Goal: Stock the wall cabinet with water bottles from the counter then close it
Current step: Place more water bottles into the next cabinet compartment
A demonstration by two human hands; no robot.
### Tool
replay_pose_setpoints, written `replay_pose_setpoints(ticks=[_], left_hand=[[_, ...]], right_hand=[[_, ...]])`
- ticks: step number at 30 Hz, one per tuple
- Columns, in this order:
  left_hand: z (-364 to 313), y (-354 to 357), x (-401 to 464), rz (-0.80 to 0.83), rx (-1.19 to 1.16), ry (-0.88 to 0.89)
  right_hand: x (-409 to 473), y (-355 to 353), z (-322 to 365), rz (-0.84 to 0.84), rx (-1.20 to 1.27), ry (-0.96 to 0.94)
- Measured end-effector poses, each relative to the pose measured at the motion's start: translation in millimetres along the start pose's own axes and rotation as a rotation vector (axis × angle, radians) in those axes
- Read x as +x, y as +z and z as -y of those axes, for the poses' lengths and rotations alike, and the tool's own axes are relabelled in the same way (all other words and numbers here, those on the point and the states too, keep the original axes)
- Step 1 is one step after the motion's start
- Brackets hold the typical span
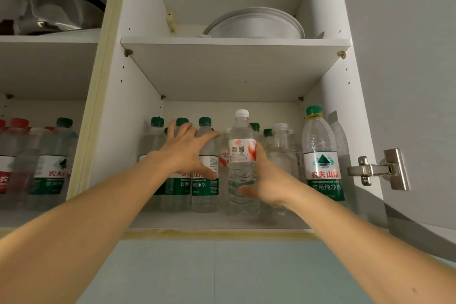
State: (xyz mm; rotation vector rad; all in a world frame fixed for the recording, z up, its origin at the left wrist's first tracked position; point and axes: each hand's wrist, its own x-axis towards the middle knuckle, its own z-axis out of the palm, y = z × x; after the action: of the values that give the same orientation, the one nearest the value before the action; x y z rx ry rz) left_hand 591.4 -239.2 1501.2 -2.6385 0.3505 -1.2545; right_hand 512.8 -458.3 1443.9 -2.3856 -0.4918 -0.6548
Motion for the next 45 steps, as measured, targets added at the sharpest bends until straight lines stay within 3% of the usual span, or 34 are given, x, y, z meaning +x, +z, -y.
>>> replay_pose_setpoints(ticks=[14,21,40,45], left_hand=[[15.0,33.5,-21.5,-0.196,-0.112,0.068],[20.9,40.7,-22.9,-0.203,-0.107,0.132],[9.2,45.5,-24.4,-0.269,-0.020,0.082],[4.7,37.9,-30.2,-0.299,-0.072,0.103]], right_hand=[[40.8,29.1,13.4,0.058,-0.080,0.054],[49.3,39.7,1.1,-0.108,-0.184,0.008],[38.7,42.1,2.2,-0.245,-0.347,-0.044],[13.6,19.0,3.0,-0.495,-0.353,-0.200]])
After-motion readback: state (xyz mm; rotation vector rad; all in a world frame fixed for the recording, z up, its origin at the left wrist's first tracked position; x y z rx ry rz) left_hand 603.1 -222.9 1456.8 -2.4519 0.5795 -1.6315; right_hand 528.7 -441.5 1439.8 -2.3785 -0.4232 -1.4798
